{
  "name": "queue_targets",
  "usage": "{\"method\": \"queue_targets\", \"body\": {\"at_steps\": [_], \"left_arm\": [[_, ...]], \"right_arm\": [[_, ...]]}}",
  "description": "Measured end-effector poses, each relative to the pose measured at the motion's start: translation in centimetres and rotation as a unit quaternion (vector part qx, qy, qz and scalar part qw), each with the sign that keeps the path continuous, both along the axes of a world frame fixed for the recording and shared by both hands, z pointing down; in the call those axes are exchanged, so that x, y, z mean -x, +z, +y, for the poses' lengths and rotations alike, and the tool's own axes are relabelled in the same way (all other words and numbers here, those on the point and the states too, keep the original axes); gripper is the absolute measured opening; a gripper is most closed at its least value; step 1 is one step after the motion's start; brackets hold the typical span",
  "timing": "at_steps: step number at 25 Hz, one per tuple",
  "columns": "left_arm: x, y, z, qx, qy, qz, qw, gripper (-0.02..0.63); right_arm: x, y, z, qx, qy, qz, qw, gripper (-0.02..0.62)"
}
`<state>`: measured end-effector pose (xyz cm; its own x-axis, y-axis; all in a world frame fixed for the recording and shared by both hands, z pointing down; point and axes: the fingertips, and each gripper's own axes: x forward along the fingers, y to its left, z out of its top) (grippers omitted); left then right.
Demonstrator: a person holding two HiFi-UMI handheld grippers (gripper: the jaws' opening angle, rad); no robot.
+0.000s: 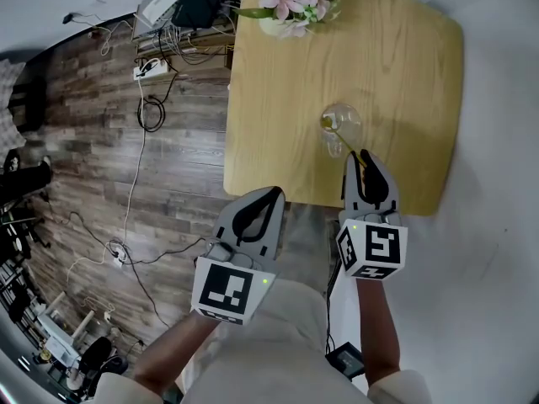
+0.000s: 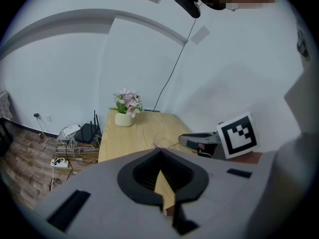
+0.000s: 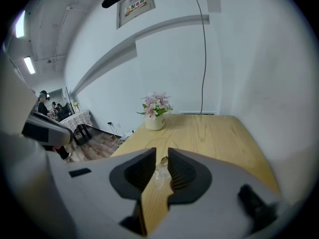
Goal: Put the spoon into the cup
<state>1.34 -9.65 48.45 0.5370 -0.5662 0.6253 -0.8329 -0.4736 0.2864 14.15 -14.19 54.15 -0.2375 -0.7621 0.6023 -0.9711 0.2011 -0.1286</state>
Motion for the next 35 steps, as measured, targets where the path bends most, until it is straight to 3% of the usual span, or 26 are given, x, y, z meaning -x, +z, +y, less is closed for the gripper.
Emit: {"method": "queue_targets", "body": {"at_steps": [3, 7, 18, 35], "left_arm": [[-0.1, -0.4, 0.5, -0.002, 0.005, 0.000, 1.0000, 0.011], [0.0, -0.9, 1.0, -0.005, 0.009, 0.000, 1.0000, 0.011], [0.1, -3.8, 1.0, -0.033, 0.019, 0.013, 0.9992, 0.011], [1.2, -8.5, 1.8, -0.069, 0.030, 0.033, 0.9966, 0.011]], "right_arm": [[-0.1, -0.4, 0.4, -0.002, 0.004, -0.001, 1.000, 0.112], [-0.1, -1.3, 1.0, -0.011, 0.005, 0.010, 1.000, 0.140], [-0.3, -5.4, 2.1, -0.035, 0.019, 0.012, 0.999, 0.147], [1.8, -12.4, 5.6, -0.063, 0.025, 0.013, 0.998, 0.040]]}}
